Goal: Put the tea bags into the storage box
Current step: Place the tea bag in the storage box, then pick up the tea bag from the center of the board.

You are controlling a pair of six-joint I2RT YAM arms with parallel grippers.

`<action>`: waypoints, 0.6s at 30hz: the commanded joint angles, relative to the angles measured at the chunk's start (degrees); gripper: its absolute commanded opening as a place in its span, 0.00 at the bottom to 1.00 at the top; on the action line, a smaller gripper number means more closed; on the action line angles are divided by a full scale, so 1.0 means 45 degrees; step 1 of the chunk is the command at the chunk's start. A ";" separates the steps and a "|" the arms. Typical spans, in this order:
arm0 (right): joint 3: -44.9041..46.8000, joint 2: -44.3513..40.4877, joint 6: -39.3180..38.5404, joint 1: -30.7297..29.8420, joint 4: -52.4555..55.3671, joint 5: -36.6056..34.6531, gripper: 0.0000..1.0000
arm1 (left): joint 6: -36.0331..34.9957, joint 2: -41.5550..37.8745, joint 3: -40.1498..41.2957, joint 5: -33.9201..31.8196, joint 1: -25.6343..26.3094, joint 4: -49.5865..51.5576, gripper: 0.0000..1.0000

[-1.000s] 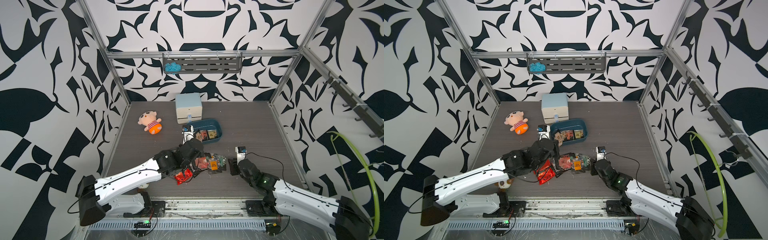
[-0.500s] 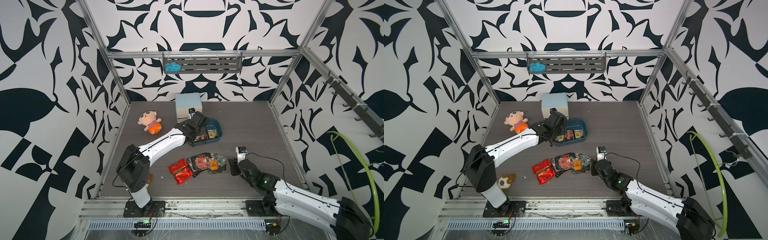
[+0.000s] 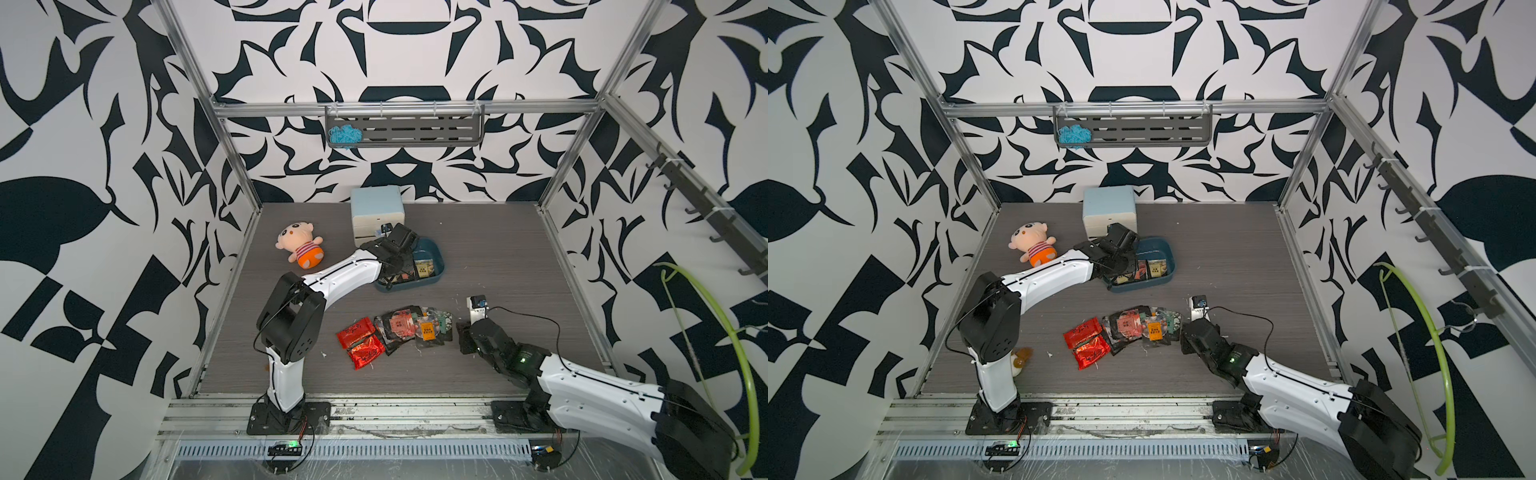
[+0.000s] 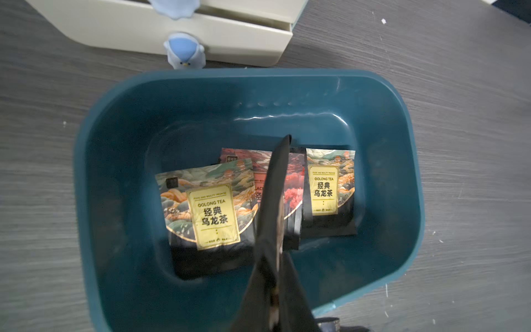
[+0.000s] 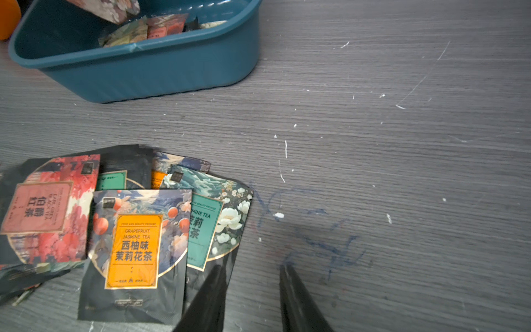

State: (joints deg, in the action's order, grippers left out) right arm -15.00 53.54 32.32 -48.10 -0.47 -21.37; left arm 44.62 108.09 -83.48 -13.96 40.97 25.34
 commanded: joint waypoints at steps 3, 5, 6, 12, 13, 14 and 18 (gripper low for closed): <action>-0.0572 0.0112 -0.0189 -0.0054 -0.0403 -0.0057 0.36 | 0.0213 -0.0374 0.0734 -0.0827 -0.0418 0.0550 0.20; -0.0572 0.0134 -0.0194 -0.0049 -0.0449 -0.0062 0.36 | 0.0409 -0.0811 0.1355 -0.0882 -0.0610 0.0532 0.28; -0.0572 0.0144 -0.0207 -0.0053 -0.0478 -0.0060 0.36 | 0.0436 -0.1134 0.1687 -0.0883 -0.0701 0.0521 0.33; -0.0565 0.0231 -0.0253 -0.0043 -0.0607 0.0025 0.36 | 0.0503 -0.3748 0.3347 -0.1484 -0.0744 0.0713 0.49; -0.0586 0.0260 -0.0264 -0.0054 -0.0630 0.0052 0.36 | 0.0567 -0.4225 0.3637 -0.1391 -0.0745 0.0740 0.50; -0.0572 0.0287 -0.0284 -0.0049 -0.0638 0.0070 0.36 | 0.0604 -0.4673 0.3936 -0.1260 -0.0735 0.0707 0.50; -0.0630 0.0368 -0.0361 -0.0054 -0.0616 0.0217 0.36 | 0.0836 -0.6628 0.5371 -0.0317 -0.0710 0.0445 0.50</action>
State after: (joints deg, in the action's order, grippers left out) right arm -15.29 55.09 31.42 -48.10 -1.56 -20.53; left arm 47.42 82.28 -62.89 -17.93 37.58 26.85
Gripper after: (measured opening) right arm 0.358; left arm 0.500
